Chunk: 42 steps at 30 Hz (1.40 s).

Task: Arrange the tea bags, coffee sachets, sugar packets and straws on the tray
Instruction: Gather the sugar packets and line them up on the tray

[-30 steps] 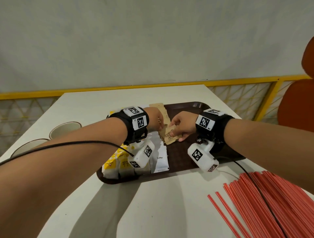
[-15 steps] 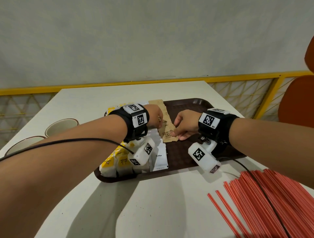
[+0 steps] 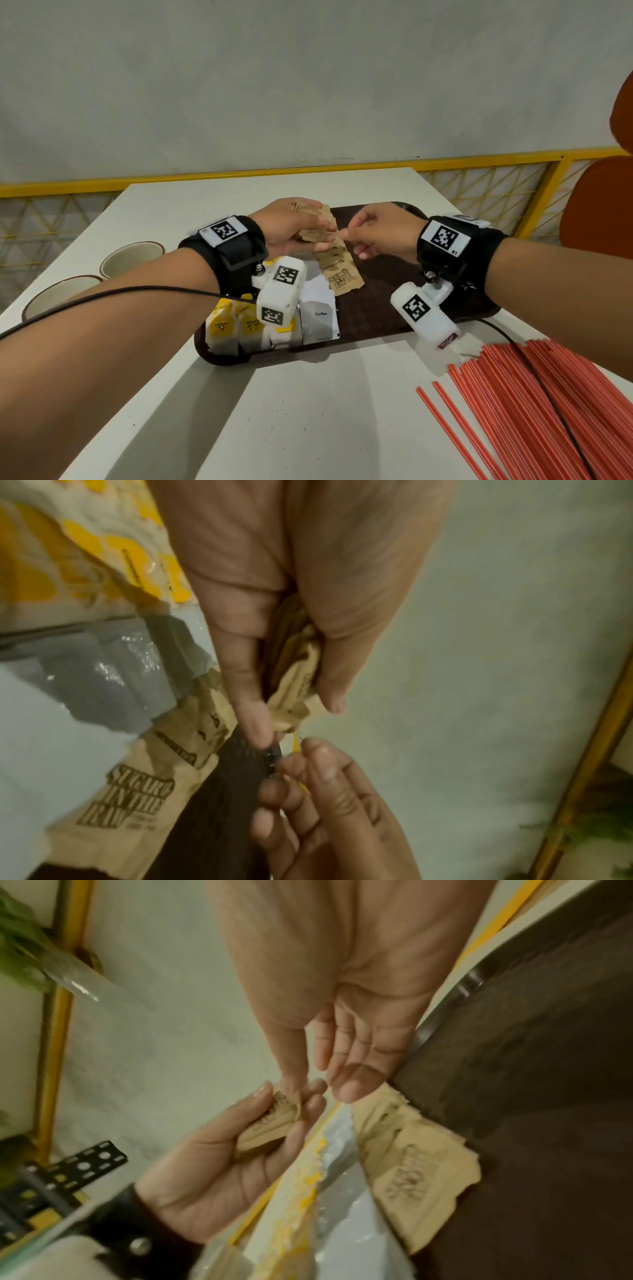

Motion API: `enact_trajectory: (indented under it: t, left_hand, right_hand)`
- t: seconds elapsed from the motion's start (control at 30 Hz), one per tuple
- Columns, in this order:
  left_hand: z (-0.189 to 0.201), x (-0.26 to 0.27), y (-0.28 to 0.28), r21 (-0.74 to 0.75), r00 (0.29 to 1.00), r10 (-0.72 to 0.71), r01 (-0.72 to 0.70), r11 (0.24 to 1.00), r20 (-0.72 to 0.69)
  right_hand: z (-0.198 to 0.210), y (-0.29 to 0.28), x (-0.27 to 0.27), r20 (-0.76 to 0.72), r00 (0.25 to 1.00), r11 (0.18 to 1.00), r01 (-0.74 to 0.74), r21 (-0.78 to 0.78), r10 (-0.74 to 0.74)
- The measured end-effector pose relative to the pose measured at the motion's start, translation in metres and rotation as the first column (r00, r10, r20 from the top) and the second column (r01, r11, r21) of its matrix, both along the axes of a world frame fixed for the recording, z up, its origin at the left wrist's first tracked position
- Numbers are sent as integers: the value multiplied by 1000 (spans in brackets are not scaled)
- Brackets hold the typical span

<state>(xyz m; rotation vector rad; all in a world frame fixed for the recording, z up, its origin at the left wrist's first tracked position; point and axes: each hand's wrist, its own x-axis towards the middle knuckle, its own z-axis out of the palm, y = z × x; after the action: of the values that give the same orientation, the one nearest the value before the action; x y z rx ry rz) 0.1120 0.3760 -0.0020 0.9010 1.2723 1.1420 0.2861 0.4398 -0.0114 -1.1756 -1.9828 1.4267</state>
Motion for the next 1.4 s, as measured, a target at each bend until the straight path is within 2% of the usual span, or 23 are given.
enact_trajectory:
  t: [0.07,0.13,0.3,0.53,0.67,0.8,1.07,1.17,1.27,1.4]
  left_hand:
    - [-2,1,-4,50,995,-1,-3,999,96]
    - [-6,3,-7,82,992,-30,20,996,121]
    - [-7,11,-13,120,989,-53,37,992,138]
    - [-4,20,-15,98,998,-32,27,995,46]
    - [-4,23,-14,126,998,4,-11,992,55]
    - [-5,26,-14,130,999,30,-36,991,44]
    - [-7,31,-12,128,998,45,-39,991,-40]
    - [-6,31,-12,116,999,42,-39,992,-23]
    - [-6,29,-14,112,999,42,-43,993,14]
    - [-7,25,-18,107,993,66,-56,993,-96]
  right_hand:
    - [7,-8,-1,-177,983,996,-55,-69,42]
    - [10,-16,-3,-250,966,992,-95,-86,71]
    - [10,-27,-7,-231,972,994,-53,-95,30]
    - [12,-34,-5,-266,964,992,-14,-125,-20]
    - [10,-33,-4,-266,963,991,12,-133,-47]
    - [11,-31,-2,-271,961,990,15,-137,-52]
    - [9,-34,-3,-180,984,997,-1,-74,-13]
    - [8,-36,-4,-151,989,999,-11,-51,3]
    - [8,-37,0,-170,985,996,-12,-91,-4]
    - [7,-30,13,-125,992,994,1,-112,-15]
